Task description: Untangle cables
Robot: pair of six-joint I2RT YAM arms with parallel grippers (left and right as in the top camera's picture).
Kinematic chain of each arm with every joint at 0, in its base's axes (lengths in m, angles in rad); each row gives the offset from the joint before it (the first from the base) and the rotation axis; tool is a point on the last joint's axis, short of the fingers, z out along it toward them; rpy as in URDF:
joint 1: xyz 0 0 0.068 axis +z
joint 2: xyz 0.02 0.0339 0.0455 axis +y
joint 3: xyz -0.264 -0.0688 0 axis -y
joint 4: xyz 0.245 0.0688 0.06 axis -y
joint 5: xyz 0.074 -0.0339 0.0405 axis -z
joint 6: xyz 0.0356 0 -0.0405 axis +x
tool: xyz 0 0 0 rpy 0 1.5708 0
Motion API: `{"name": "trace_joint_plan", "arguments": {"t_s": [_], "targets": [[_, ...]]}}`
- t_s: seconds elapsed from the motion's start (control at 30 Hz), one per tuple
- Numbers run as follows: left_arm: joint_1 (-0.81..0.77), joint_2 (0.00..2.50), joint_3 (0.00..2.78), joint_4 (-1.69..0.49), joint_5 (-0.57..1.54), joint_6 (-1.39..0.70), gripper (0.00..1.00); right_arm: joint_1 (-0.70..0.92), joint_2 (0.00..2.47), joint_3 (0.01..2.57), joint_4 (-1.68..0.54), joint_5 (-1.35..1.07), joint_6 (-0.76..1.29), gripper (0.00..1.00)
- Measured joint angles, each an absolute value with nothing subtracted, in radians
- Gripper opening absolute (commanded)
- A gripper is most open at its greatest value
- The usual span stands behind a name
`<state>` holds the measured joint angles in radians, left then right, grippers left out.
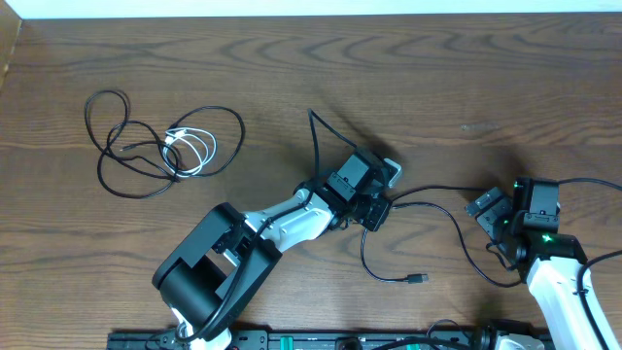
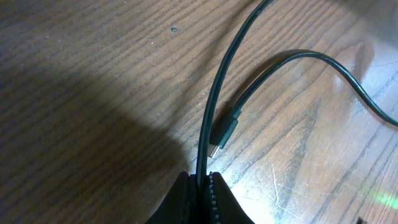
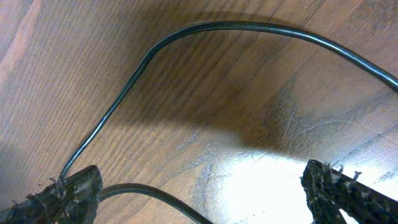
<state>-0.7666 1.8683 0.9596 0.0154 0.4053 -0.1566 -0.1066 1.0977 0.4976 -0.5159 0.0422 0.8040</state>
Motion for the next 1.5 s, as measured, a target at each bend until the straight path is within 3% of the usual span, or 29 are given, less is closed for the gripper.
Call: {"name": "trace_joint_plan", "arguments": {"t_s": [1.5], "targets": [[-0.828,1.868,0.960,0.010,0.344,-0.156,0.08,-0.107,1.098,0.498,-0.516,0.042,0.804,0.99]]}}
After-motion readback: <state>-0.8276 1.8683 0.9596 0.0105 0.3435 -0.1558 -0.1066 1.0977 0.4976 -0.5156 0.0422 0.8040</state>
